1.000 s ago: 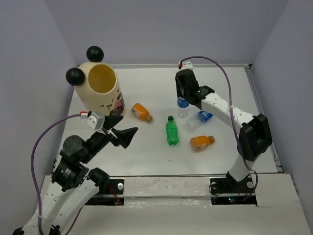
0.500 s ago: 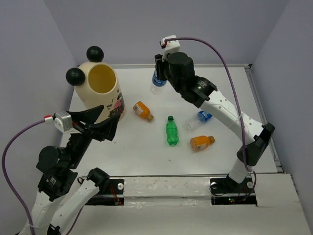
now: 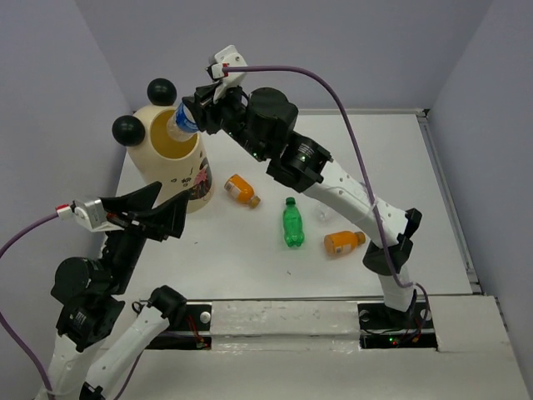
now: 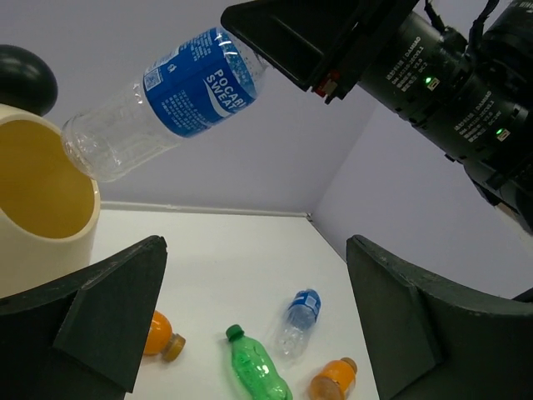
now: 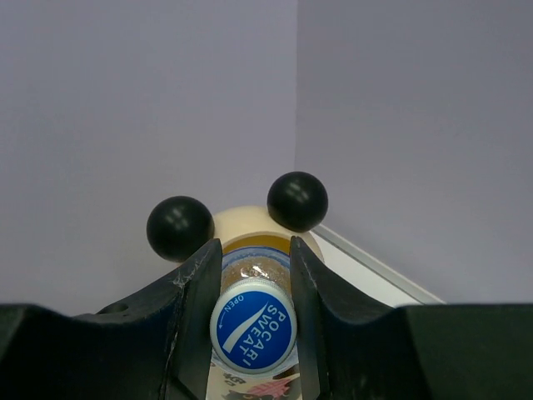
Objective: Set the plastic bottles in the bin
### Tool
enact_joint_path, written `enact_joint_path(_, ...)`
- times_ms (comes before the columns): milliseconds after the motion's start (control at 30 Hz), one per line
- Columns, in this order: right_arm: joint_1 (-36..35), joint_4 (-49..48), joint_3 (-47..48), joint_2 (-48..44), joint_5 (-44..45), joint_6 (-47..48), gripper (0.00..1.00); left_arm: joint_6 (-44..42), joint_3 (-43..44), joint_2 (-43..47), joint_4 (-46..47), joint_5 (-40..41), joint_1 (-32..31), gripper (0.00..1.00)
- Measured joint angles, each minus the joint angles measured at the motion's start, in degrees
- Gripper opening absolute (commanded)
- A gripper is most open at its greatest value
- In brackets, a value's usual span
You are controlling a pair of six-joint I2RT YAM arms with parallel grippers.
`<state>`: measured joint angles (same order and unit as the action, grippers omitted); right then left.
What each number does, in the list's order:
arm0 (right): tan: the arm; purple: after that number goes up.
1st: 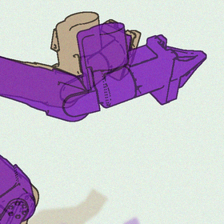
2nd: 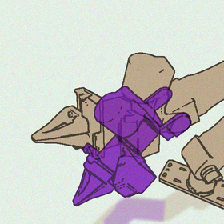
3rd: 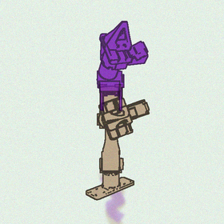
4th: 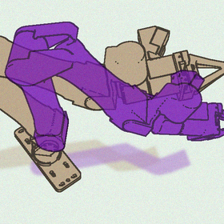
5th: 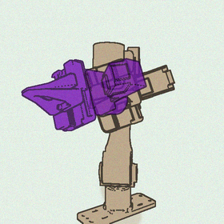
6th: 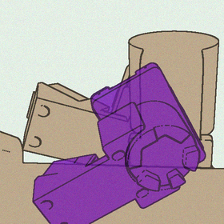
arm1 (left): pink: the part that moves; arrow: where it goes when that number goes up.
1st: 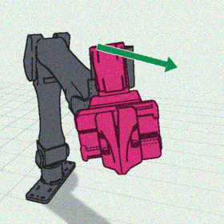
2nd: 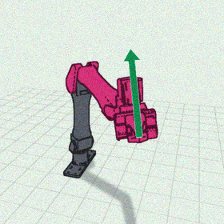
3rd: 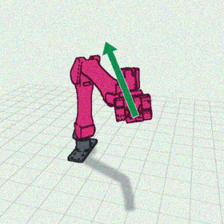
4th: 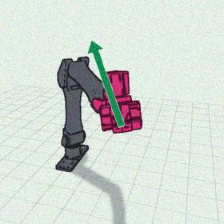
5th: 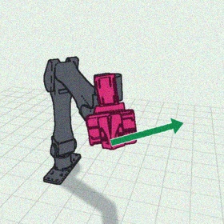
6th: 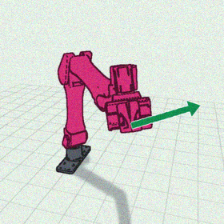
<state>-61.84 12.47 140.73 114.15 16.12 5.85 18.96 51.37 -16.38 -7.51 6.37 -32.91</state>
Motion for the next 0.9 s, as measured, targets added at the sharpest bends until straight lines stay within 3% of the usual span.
enact_joint_path(200,0.52,-3.17,0.17,3.74,-3.96,-2.32,0.07,0.07,0.04,2.4,-1.4,2.58,0.0,0.99)
enact_joint_path(433,0.52,-7.41,1.62,14.03,-2.75,-1.51,0.1,0.96,0.11,2.62,-3.52,3.06,-0.02,0.99)
enact_joint_path(500,0.52,-7.91,1.6,16.74,-1.99,-1.11,0.33,1.49,0.11,2.64,-4.2,3.21,-0.02,0.99)
enact_joint_path(533,0.68,-8.15,1.46,17.64,-1.7,-1.11,0.64,1.77,0.11,2.69,-4.61,3.43,-0.02,0.99)
enact_joint_path(600,0.83,-8.26,0.74,18.6,-1.68,-1.88,0.83,2.45,0.11,2.84,-5.53,4.17,-0.02,0.99)
enact_joint_path(667,1.25,-8.57,0.02,18.71,-2.25,-2.64,0.91,3.02,0.11,3.04,-6.54,5.18,-0.04,0.99)
enact_joint_path(800,2.36,-10.14,-2.91,16.59,-4.28,-6.4,0.92,4.13,0.11,2.95,-9.86,8.31,-0.04,0.99)
enact_joint_path(900,3.48,-10.1,-10.14,10.34,-5.51,-8.96,0.88,5.09,0.02,1.99,-11.89,9.51,-0.04,0.99)
